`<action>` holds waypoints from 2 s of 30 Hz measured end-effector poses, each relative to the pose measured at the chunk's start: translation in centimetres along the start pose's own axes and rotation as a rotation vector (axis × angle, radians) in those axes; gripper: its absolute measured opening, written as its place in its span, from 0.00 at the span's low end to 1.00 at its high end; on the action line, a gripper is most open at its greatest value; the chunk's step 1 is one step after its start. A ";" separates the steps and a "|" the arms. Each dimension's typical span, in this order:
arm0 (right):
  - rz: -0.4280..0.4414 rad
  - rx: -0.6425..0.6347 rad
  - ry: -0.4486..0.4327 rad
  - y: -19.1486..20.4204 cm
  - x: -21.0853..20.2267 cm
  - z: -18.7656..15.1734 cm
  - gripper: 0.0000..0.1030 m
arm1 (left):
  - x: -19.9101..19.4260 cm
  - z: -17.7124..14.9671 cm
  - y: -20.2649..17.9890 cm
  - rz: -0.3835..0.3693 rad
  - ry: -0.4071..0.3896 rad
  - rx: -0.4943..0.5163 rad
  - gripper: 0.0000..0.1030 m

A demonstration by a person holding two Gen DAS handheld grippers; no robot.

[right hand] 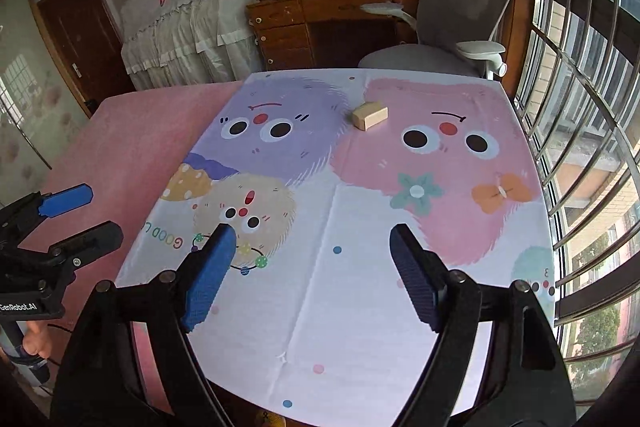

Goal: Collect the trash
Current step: 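Raise both tools back toward the table, then grasp the beige block with the right tool, then carry the beige block over the wastebasket and open the right tool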

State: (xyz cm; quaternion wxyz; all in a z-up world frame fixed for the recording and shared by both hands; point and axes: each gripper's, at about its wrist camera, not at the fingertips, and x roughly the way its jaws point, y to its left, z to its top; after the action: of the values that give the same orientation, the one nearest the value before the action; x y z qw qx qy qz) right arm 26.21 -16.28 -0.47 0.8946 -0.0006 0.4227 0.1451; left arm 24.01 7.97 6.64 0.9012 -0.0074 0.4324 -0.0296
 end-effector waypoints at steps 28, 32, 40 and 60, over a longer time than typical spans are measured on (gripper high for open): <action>0.051 -0.369 0.194 -11.0 38.7 13.7 0.79 | 28.1 8.8 3.4 0.320 0.263 -0.342 0.89; 0.058 -0.368 0.179 -10.9 39.9 14.2 0.80 | 28.7 7.8 3.3 0.318 0.288 -0.350 0.89; 0.085 -0.368 0.165 -10.5 39.3 14.3 0.57 | 27.6 7.6 3.0 0.311 0.284 -0.341 0.89; 0.086 -0.148 0.120 -4.4 17.9 4.0 0.57 | 12.7 2.9 1.1 0.141 0.179 -0.136 0.89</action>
State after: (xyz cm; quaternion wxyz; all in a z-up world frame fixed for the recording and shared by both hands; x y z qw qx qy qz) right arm 41.11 -15.38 -11.96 0.8581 -0.0570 0.4633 0.2139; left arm 34.28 8.24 -1.48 0.8563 -0.0352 0.5115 0.0627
